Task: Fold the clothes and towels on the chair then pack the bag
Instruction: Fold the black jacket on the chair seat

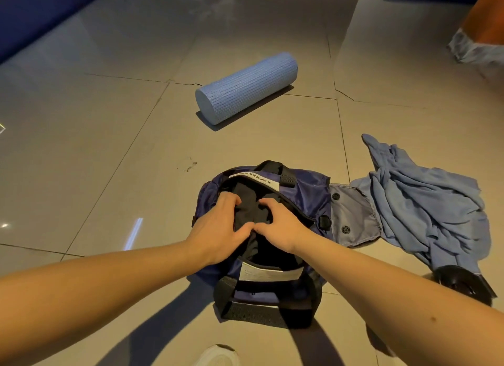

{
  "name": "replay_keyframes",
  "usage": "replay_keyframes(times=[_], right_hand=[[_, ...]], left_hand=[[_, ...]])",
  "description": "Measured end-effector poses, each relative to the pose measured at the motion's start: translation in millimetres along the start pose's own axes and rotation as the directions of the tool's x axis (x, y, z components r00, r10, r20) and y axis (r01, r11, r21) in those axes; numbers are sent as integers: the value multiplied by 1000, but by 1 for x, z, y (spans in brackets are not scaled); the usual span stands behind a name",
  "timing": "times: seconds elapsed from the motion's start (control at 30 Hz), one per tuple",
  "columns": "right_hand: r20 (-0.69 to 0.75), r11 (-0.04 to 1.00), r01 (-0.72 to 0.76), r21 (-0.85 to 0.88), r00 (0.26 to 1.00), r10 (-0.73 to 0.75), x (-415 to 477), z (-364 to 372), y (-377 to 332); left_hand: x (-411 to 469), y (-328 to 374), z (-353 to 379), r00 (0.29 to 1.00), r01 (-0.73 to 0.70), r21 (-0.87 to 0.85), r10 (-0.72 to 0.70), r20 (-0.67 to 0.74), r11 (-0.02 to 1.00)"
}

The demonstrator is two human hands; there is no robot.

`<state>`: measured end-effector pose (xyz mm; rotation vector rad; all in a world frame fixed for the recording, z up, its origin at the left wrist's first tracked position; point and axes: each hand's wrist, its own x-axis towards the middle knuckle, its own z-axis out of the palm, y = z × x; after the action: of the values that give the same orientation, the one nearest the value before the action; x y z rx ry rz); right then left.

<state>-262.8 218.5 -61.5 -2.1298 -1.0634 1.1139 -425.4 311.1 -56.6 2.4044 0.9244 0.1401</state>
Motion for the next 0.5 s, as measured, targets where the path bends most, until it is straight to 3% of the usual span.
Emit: replay_keyframes(times=[0.2,0.3,0.4,0.5], right_hand=[[3,1000,-5,-10,1000,5,-7,-8,14],[-14,998,54,-26,998,-54,-11,-14,23],[17,953,28,-301,1000,-24,-14,-20,31],[13,856,-29,-515,999,41,-13,-23,30]], left_hand=[[0,-10,13,999,17,99,-21,42,995],[4,-12,-4,992,-66,290,32,123,955],[10,-17,-21,976,-97,506,-19,218,857],[10,-20,-22,961,-155,599,-20,275,785]])
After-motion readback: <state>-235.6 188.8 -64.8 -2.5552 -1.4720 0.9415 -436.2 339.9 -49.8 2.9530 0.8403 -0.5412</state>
